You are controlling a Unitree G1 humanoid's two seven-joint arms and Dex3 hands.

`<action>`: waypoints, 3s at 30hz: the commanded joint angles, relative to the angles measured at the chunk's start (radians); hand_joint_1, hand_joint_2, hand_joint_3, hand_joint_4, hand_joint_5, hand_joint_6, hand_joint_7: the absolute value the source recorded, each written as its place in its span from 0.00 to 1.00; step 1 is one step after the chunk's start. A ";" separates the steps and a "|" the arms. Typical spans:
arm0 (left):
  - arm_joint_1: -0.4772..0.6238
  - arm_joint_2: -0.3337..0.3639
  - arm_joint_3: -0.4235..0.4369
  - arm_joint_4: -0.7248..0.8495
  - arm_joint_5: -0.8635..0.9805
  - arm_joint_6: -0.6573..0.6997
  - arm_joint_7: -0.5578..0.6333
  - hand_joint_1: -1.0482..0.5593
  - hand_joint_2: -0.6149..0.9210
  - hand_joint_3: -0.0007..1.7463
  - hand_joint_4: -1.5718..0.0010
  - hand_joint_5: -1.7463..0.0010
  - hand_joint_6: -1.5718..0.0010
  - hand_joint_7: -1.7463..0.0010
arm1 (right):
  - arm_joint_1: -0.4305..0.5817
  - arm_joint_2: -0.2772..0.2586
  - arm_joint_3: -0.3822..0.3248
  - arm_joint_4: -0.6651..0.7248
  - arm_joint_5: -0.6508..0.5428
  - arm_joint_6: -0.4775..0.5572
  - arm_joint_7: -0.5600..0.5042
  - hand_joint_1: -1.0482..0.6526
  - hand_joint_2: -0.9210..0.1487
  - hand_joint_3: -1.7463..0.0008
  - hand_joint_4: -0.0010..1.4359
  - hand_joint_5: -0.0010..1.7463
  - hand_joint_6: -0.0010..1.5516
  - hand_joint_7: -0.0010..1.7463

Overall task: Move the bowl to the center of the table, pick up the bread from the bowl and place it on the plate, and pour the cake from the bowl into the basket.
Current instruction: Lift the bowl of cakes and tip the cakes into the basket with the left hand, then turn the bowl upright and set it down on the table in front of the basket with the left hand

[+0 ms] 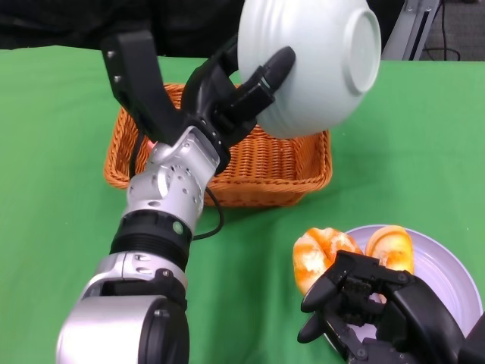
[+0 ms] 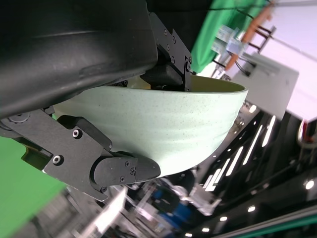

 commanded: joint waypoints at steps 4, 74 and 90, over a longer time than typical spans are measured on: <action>-0.075 -0.007 0.087 -0.049 -0.132 0.162 0.101 0.57 0.95 0.44 0.52 0.00 0.57 0.09 | 0.004 -0.010 0.001 -0.005 0.001 -0.008 0.000 0.57 0.22 0.46 0.53 0.67 0.41 0.75; 0.241 0.505 -0.252 -0.198 0.321 -1.149 -0.544 0.57 0.77 0.60 0.56 0.00 0.59 0.13 | -0.051 -0.002 -0.028 0.011 0.023 0.005 -0.002 0.57 0.27 0.43 0.53 0.68 0.42 0.74; 0.284 0.642 -0.228 0.069 0.483 -1.761 -0.400 0.52 0.89 0.33 0.52 0.05 0.53 0.24 | -0.070 0.003 -0.027 0.011 0.023 0.026 -0.019 0.56 0.25 0.45 0.50 0.73 0.43 0.72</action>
